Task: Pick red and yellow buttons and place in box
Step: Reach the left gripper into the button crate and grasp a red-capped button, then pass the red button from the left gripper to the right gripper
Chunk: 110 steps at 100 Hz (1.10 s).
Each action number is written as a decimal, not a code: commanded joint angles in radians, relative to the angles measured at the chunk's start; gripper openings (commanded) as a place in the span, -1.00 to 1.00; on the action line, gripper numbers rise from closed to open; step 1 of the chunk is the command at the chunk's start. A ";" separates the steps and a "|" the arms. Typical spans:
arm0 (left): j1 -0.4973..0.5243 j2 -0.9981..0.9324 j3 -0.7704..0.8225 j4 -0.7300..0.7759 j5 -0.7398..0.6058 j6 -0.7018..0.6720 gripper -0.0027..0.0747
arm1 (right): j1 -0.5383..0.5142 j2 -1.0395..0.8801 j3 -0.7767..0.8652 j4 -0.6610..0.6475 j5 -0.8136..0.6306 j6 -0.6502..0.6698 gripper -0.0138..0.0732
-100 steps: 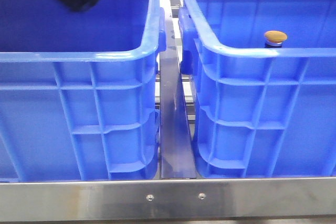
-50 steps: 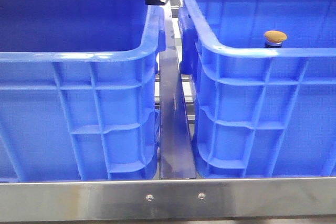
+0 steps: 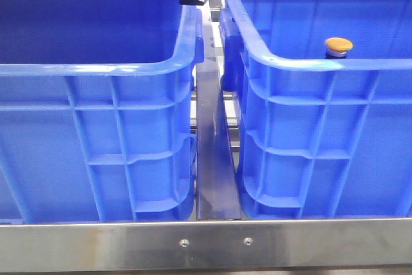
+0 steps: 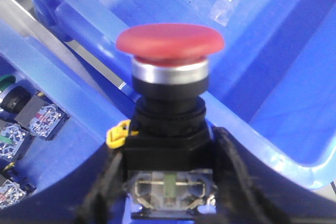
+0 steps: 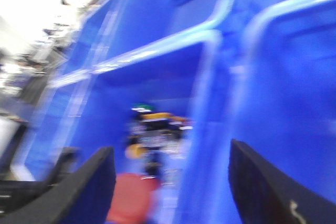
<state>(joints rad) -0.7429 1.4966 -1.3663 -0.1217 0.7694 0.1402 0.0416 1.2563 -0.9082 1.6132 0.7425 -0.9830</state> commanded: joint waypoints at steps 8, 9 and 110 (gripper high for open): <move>-0.007 -0.042 -0.028 -0.014 -0.062 -0.003 -0.78 | 0.020 -0.012 -0.079 0.043 0.088 0.089 0.44; -0.007 -0.042 -0.028 -0.014 -0.062 -0.003 -0.78 | 0.023 -0.011 -0.080 0.043 0.089 0.093 0.44; -0.007 -0.042 -0.028 -0.014 -0.064 -0.003 -0.77 | 0.144 0.159 -0.106 0.025 0.217 0.151 -0.10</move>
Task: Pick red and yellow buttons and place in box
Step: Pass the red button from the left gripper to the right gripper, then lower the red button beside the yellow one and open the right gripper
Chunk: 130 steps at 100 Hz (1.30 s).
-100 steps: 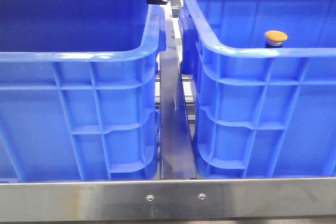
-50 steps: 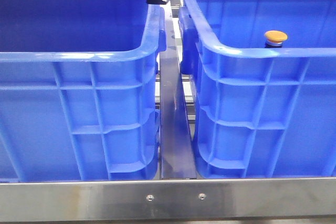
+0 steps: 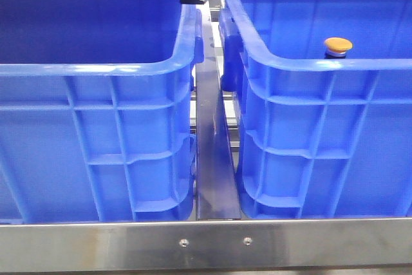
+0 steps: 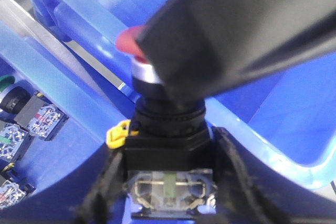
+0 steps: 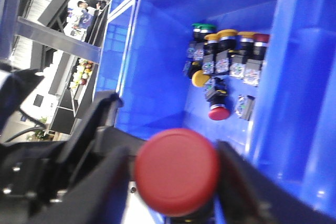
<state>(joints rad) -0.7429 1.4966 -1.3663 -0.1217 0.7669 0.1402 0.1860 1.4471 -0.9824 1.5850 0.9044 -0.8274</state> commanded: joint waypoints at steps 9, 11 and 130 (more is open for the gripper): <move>-0.007 -0.042 -0.028 -0.014 -0.062 -0.003 -0.72 | 0.000 -0.032 -0.032 0.054 0.059 -0.005 -0.22; -0.007 -0.042 -0.028 -0.014 -0.062 -0.003 -0.69 | 0.000 -0.032 -0.032 0.054 0.060 -0.005 -0.23; -0.007 -0.042 -0.033 -0.031 -0.047 0.012 0.72 | -0.509 -0.034 -0.072 -0.333 -0.147 -0.478 -0.22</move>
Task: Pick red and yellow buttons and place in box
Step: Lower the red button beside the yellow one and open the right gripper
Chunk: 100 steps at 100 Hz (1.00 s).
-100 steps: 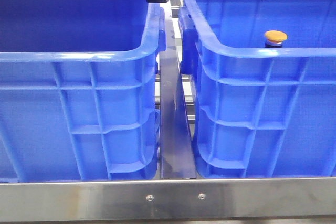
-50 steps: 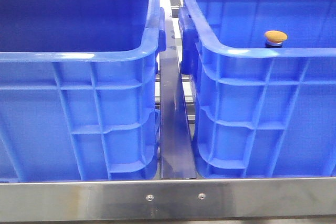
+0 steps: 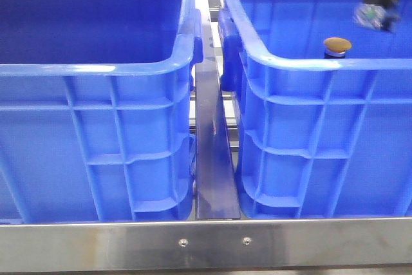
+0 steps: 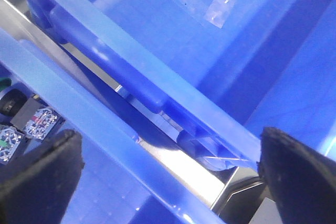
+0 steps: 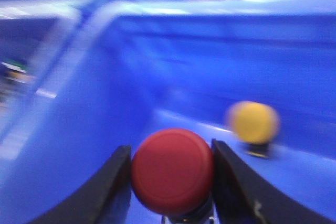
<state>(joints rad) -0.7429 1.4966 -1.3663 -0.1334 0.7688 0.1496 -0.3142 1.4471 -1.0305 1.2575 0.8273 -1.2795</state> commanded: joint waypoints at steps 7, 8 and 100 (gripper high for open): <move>-0.007 -0.042 -0.033 -0.019 -0.049 0.003 0.72 | -0.009 -0.034 -0.022 -0.032 -0.134 -0.026 -0.22; -0.007 -0.042 -0.033 -0.019 -0.049 0.003 0.72 | -0.009 -0.034 -0.022 -0.032 -0.140 -0.026 -0.22; -0.007 -0.042 -0.033 -0.058 -0.053 0.003 0.72 | 0.026 0.220 -0.075 0.437 -0.388 -0.382 -0.22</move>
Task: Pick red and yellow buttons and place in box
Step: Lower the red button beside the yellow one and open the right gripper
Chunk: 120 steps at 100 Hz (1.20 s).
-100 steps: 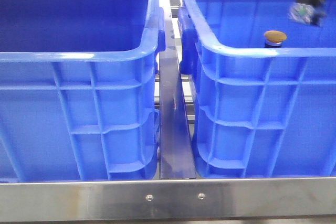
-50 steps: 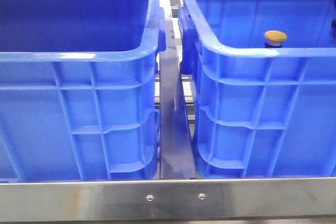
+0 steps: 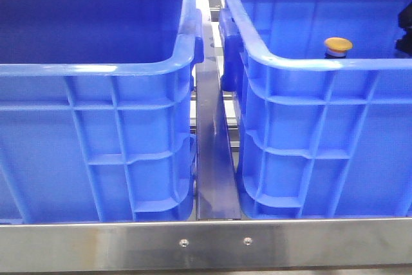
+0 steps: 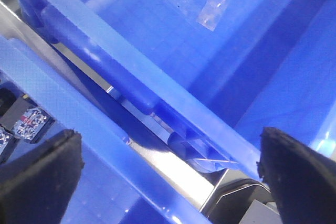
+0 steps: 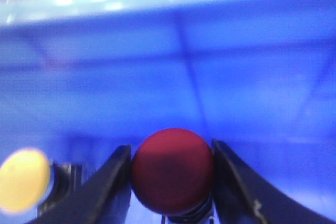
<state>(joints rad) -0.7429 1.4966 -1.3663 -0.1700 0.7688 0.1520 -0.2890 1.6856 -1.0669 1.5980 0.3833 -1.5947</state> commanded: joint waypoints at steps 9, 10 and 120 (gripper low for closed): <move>-0.007 -0.042 -0.033 -0.021 -0.053 0.000 0.72 | 0.001 0.002 -0.039 0.126 0.073 -0.124 -0.22; -0.007 -0.042 -0.033 -0.021 -0.053 0.000 0.72 | 0.001 0.005 -0.039 0.128 0.073 -0.127 -0.22; -0.007 -0.042 -0.033 -0.021 -0.050 0.000 0.72 | 0.001 0.058 -0.039 0.136 0.080 -0.156 0.49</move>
<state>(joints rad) -0.7429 1.4966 -1.3663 -0.1700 0.7688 0.1520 -0.2874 1.8025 -1.0792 1.7096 0.4269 -1.7429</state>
